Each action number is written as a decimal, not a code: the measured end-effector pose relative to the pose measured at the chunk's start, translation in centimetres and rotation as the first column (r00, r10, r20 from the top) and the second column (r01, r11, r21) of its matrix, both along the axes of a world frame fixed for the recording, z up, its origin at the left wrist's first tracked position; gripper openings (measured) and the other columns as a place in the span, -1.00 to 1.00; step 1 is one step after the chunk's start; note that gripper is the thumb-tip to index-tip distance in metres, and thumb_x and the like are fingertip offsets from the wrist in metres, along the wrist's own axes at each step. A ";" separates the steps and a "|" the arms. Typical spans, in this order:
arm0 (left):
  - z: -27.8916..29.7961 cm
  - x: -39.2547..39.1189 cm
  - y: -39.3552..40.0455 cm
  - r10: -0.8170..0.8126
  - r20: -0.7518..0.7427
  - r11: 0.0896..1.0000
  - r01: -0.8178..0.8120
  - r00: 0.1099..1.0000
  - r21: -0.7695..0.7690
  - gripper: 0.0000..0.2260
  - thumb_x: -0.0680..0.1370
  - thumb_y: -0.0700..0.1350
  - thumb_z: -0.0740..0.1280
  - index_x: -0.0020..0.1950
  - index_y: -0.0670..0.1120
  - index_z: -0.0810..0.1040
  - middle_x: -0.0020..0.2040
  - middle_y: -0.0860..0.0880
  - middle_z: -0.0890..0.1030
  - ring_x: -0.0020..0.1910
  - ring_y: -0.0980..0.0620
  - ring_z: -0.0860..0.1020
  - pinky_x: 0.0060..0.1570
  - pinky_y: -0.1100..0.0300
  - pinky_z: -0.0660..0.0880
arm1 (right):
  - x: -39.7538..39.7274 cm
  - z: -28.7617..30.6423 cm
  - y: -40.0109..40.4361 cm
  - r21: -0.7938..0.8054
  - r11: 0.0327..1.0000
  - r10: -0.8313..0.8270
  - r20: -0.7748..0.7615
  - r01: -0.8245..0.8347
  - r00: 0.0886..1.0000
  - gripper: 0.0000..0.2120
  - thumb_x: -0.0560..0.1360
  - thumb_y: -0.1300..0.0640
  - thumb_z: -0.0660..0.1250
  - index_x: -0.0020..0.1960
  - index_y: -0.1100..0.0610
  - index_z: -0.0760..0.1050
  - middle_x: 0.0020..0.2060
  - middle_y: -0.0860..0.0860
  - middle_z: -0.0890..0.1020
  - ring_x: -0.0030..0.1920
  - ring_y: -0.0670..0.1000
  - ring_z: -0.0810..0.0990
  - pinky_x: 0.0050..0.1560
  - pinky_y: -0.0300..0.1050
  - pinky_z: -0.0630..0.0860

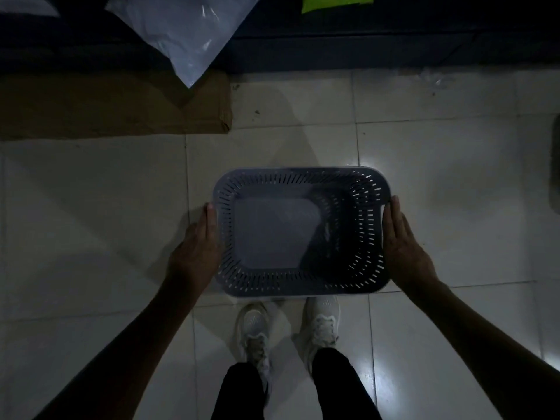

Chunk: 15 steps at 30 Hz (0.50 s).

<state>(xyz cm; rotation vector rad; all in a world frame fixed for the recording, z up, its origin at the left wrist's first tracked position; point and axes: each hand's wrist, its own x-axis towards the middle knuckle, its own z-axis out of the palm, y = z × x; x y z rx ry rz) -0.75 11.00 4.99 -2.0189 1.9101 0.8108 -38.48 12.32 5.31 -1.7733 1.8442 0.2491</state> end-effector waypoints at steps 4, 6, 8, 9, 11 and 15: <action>0.0 -0.1 -0.1 0.032 -0.028 0.999 -0.032 0.999 0.008 -0.39 0.66 -0.11 0.07 0.57 -0.20 -0.23 0.59 -0.23 -0.02 0.48 -0.19 0.26 0.37 -0.09 0.35 | 0.3 -0.6 0.2 -0.022 0.999 -0.022 0.036 0.023 0.999 0.14 0.41 0.25 0.47 0.58 0.11 -0.38 0.57 0.08 -0.34 0.59 0.18 0.07 0.24 0.13 0.56; 0.3 0.0 -0.4 -0.037 -0.014 0.999 0.037 0.999 0.008 -0.28 0.61 -0.01 0.23 0.59 -0.15 -0.16 0.58 -0.17 0.11 0.43 -0.19 0.32 0.27 -0.11 0.44 | 0.4 -0.4 0.2 -0.035 0.999 -0.025 0.024 0.026 0.999 0.12 0.42 0.26 0.46 0.59 0.12 -0.35 0.58 0.10 -0.31 0.57 0.19 0.12 0.17 0.10 0.60; 1.1 0.5 -0.8 -0.130 0.032 0.991 0.129 0.991 0.019 -0.19 0.56 0.06 0.31 0.59 -0.17 -0.12 0.57 -0.20 0.11 0.39 -0.24 0.35 0.22 -0.14 0.46 | 0.0 0.3 0.0 -0.059 0.998 0.017 0.010 -0.017 1.000 0.09 0.43 0.22 0.45 0.60 0.13 -0.33 0.60 0.14 -0.23 0.57 0.19 0.14 0.16 0.11 0.61; 1.6 0.6 -1.1 -0.161 0.059 0.987 0.160 0.985 0.026 -0.19 0.54 0.07 0.33 0.58 -0.18 -0.08 0.57 -0.24 0.09 0.38 -0.28 0.35 0.24 -0.16 0.44 | -0.4 0.9 -0.2 -0.067 0.997 0.033 -0.002 -0.033 0.999 0.06 0.44 0.20 0.44 0.60 0.13 -0.31 0.61 0.15 -0.17 0.57 0.19 0.15 0.21 0.14 0.58; 3.1 0.0 -1.7 -0.204 0.107 0.979 0.202 0.973 0.023 -0.20 0.50 0.09 0.36 0.57 -0.20 0.03 0.54 -0.32 0.11 0.32 -0.32 0.40 0.22 -0.16 0.45 | -1.5 2.6 -0.2 -0.090 0.995 0.029 -0.017 -0.030 0.999 -0.03 0.49 0.16 0.39 0.60 0.16 -0.24 0.60 0.18 0.01 0.54 0.19 0.24 0.30 0.16 0.51; 6.8 -4.8 -3.6 -0.297 0.079 0.946 0.305 0.952 -0.110 -0.23 0.47 0.18 0.35 0.51 -0.21 0.19 0.46 -0.30 0.30 0.18 -0.29 0.51 0.06 -0.06 0.55 | -4.4 7.0 0.6 -0.194 0.976 -0.100 -0.016 0.095 0.995 -0.19 0.58 0.10 0.29 0.61 0.16 -0.17 0.39 0.26 0.46 0.21 0.23 0.58 0.09 0.09 0.60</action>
